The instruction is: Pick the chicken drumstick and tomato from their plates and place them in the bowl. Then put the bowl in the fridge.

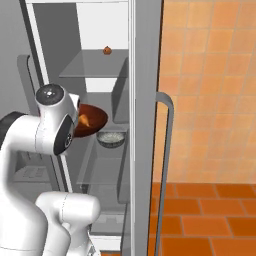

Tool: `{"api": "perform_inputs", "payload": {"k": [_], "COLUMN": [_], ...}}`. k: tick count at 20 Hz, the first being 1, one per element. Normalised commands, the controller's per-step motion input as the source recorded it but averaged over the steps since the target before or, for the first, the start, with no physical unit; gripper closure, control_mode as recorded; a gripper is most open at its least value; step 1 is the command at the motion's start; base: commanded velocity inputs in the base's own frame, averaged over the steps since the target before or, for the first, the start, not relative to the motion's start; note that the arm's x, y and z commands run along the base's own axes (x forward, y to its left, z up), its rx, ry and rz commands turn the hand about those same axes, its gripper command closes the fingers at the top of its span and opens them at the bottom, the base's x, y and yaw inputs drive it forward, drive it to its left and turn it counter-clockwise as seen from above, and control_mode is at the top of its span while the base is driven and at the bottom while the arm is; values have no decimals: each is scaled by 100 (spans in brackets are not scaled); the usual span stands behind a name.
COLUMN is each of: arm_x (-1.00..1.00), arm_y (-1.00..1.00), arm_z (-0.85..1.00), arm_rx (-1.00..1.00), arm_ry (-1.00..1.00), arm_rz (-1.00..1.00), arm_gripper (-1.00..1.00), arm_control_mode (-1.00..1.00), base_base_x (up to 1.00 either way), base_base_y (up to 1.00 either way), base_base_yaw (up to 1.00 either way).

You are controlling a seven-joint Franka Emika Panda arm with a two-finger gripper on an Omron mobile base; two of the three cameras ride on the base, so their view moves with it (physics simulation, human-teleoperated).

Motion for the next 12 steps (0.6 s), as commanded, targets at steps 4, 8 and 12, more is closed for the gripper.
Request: {"api": "perform_inputs", "payload": {"k": [4,8,12], "arm_x": [50,84,70], "arm_y": [0,-3,-1], "arm_z": [-19,-15,-27], "arm_rx": [-4,0,0], "arm_ry": [-8,-1,0], "arm_rz": [-9,0,0], "arm_gripper": [100,100,100], "arm_control_mode": [-100,-100,-100], "base_base_x": [0,0,0], "base_base_y": [0,0,0], "base_base_yaw": [0,0,0]}}
